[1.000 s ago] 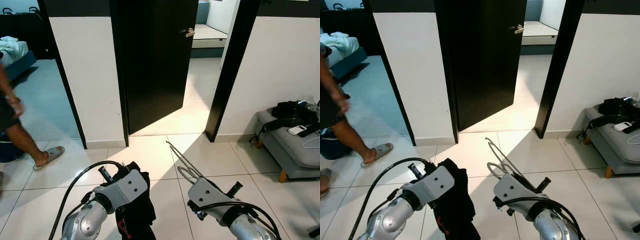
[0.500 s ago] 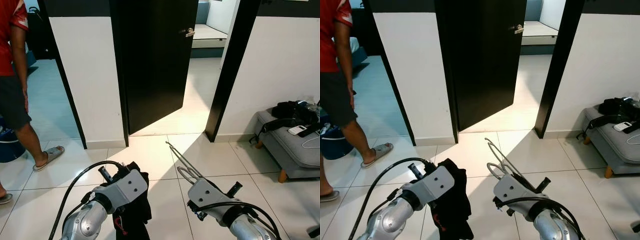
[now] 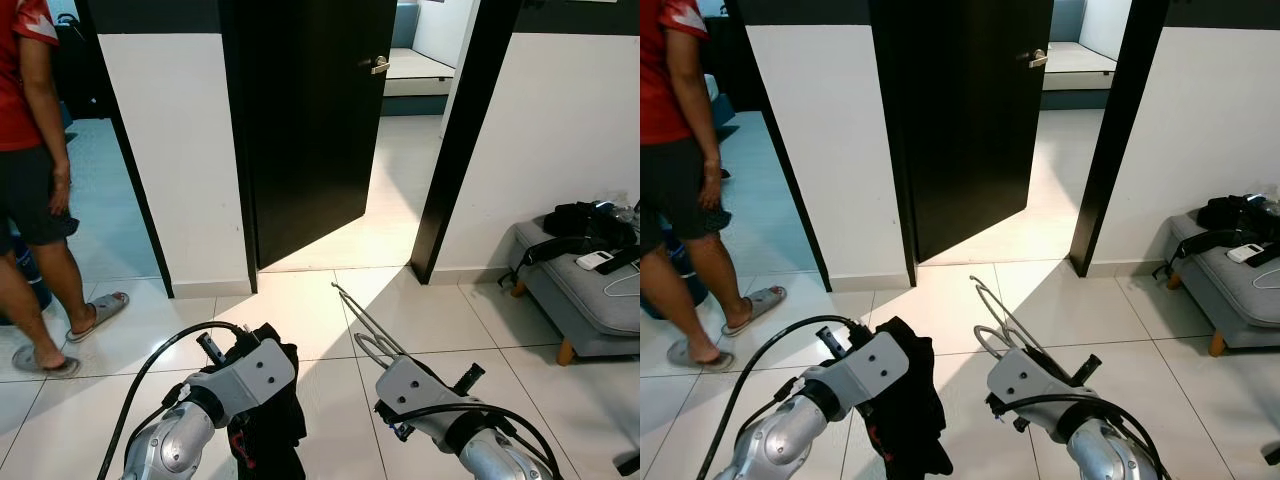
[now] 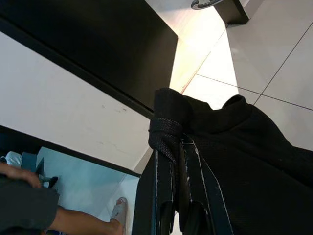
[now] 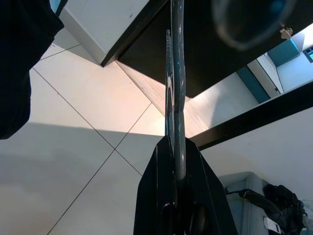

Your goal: Hang hanger

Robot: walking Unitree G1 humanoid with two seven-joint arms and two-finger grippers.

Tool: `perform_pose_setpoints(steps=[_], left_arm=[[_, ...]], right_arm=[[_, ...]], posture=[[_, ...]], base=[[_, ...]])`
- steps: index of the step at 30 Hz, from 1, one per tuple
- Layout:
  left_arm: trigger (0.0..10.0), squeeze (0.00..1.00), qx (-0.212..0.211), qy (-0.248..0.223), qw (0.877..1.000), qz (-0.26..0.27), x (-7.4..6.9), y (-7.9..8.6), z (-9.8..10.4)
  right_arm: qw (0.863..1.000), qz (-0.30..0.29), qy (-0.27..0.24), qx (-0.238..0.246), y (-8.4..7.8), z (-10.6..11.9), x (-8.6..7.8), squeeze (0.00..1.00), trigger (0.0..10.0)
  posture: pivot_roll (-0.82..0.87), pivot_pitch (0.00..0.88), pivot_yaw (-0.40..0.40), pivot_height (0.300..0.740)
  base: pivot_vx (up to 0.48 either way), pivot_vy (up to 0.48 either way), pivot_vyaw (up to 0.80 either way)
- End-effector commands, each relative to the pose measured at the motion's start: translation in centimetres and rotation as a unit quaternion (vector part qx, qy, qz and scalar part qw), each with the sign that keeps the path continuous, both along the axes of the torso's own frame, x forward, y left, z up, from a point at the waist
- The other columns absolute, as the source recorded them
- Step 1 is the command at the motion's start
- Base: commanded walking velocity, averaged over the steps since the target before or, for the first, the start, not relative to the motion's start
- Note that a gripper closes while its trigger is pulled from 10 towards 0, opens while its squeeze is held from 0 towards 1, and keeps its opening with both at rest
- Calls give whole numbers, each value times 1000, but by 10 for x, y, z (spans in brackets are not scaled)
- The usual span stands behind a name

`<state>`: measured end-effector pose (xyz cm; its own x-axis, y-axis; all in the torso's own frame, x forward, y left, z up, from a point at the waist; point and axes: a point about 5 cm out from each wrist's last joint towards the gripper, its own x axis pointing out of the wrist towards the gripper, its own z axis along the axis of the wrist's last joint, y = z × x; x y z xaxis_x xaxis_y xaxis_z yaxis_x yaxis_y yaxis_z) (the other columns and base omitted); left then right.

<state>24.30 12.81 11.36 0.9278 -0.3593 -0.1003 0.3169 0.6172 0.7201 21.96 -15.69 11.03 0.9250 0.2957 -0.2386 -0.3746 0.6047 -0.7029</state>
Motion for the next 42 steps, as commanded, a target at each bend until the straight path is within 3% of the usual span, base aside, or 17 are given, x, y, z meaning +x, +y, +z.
perform_pose_setpoints(steps=[1, 42], left_arm=[[10000, 0, 1, -16, 1000, -2, -1, -2, 6], [10000, 0, 0, -17, 1000, -2, -1, -2, 6]], right_arm=[[1000, 4, -6, 4, 1, 2, -1, 0, 10000], [1000, 4, -7, 4, 2, 3, 0, 0, 10000]], posture=[[0, 0, -8, 740], [2, 0, -9, 740]], base=[[0, 0, 0], [0, 0, 0]])
